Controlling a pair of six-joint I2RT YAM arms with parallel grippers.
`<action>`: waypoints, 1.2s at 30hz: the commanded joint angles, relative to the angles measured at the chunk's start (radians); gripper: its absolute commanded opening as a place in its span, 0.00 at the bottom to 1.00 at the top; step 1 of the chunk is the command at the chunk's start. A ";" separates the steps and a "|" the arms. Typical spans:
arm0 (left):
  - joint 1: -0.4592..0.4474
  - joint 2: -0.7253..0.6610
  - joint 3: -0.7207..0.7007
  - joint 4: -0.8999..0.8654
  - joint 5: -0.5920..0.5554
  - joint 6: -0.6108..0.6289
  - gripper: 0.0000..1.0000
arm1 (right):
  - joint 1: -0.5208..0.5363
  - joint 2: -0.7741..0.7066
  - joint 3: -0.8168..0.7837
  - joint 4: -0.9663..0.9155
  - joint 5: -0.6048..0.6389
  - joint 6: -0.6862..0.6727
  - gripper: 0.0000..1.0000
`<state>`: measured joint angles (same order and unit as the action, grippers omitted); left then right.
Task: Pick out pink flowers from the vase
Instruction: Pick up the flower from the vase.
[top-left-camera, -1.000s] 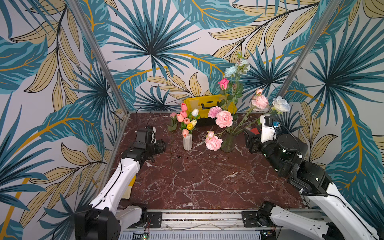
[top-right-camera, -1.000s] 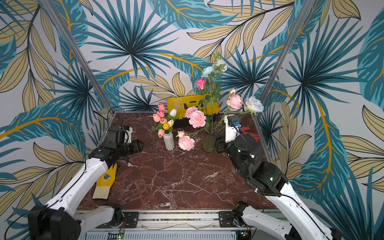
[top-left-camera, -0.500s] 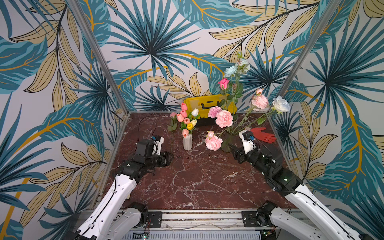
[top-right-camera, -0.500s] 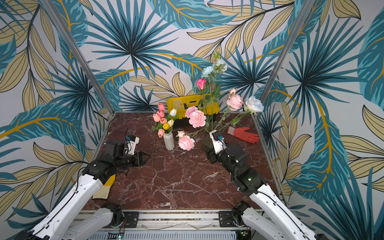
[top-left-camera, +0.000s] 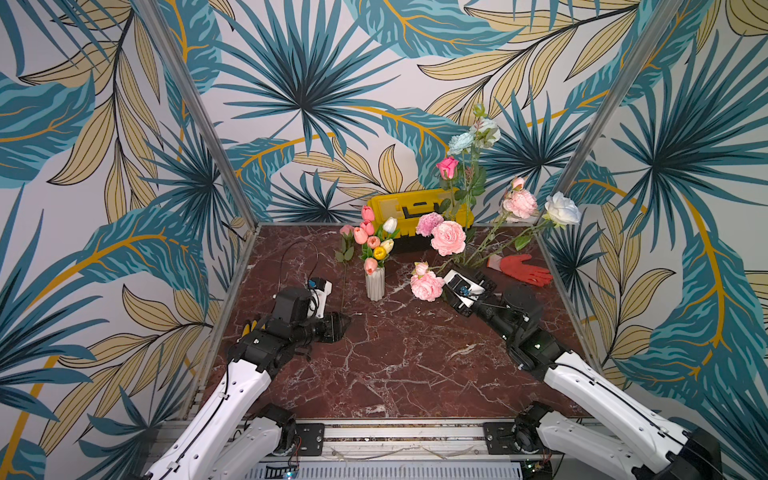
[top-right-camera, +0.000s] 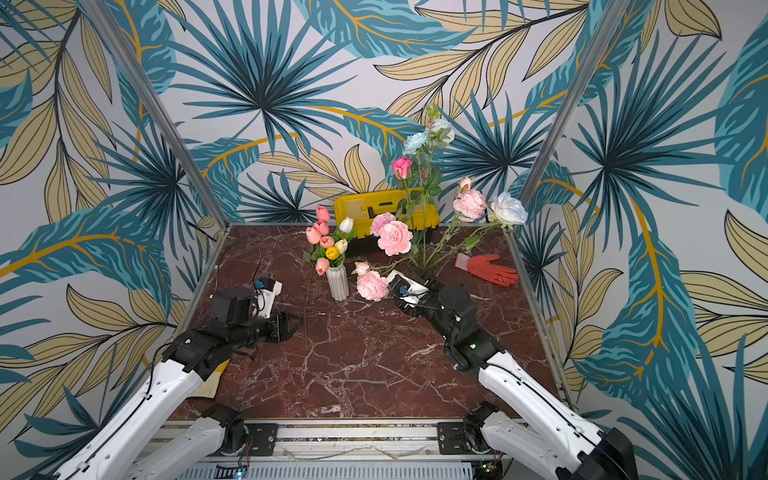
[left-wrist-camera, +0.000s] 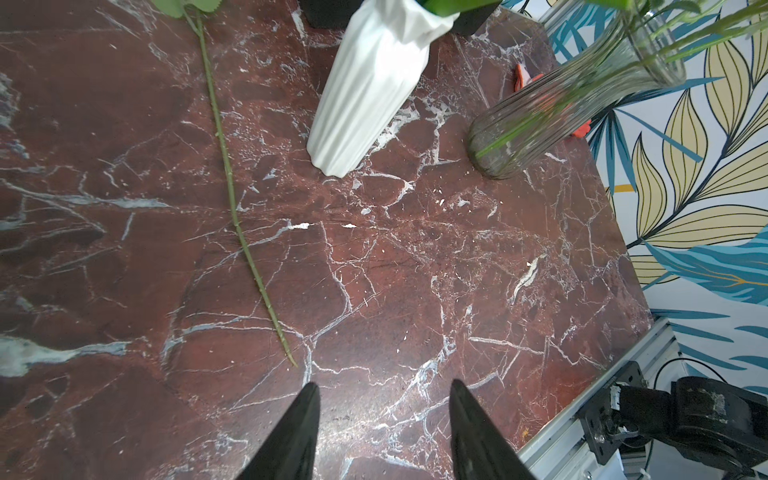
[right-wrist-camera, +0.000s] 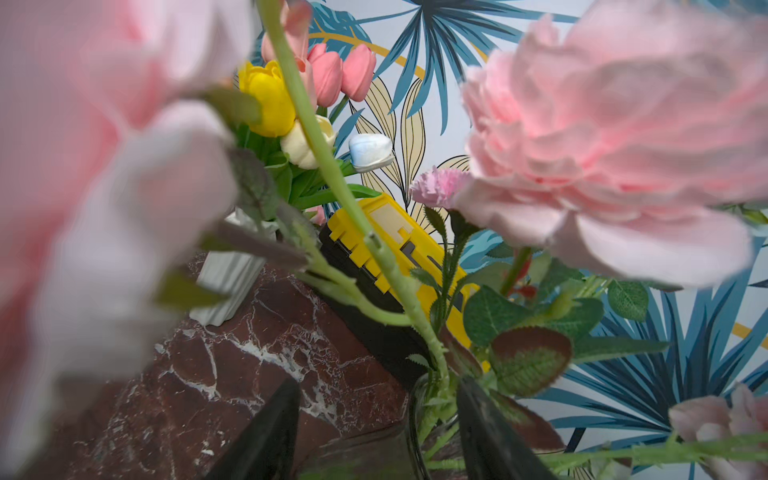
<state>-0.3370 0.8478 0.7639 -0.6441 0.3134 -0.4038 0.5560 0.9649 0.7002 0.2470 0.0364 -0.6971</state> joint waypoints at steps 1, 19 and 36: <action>-0.002 -0.014 -0.018 0.009 -0.020 0.018 0.51 | -0.004 0.045 0.030 0.117 0.021 -0.064 0.60; -0.003 -0.017 -0.022 0.012 -0.029 0.019 0.51 | -0.083 0.151 0.105 0.121 -0.054 -0.026 0.13; -0.004 -0.021 -0.026 0.022 -0.029 0.021 0.51 | -0.107 0.087 0.179 -0.020 -0.222 0.036 0.02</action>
<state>-0.3389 0.8410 0.7628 -0.6411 0.2920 -0.3962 0.4564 1.0760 0.8516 0.2707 -0.1223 -0.7055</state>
